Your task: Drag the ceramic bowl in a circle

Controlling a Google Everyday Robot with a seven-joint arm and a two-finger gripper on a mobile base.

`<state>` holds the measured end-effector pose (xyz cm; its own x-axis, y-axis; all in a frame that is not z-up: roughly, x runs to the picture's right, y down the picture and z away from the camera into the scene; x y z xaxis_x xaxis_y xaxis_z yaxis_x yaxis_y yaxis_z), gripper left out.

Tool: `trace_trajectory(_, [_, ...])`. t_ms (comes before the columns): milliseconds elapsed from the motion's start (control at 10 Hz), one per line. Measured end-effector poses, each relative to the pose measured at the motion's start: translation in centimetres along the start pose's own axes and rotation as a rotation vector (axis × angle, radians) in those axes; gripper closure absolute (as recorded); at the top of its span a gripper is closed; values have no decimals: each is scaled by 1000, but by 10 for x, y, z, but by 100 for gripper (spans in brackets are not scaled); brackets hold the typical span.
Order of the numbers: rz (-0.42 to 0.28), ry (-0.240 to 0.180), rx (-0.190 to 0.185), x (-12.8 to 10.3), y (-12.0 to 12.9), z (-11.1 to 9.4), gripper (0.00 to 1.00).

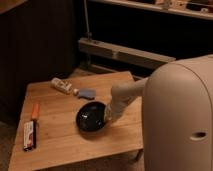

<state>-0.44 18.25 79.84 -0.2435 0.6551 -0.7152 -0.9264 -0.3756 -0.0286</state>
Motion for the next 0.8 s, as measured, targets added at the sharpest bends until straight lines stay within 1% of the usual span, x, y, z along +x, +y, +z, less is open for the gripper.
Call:
trace_trajectory(200, [-53,39,42,31,27,14,100])
trace_trajectory(400, [-104,81,73,51,48,25,100])
trace_trajectory(500, [-123,92,78,54,57,29,100])
trace_trajectory(600, [-146,96,77,52,68,31,100])
trace_trajectory(700, [-166,97,75,47,79,32,100])
trace_trajectory(800, [-193,89,65,35,96,31,100])
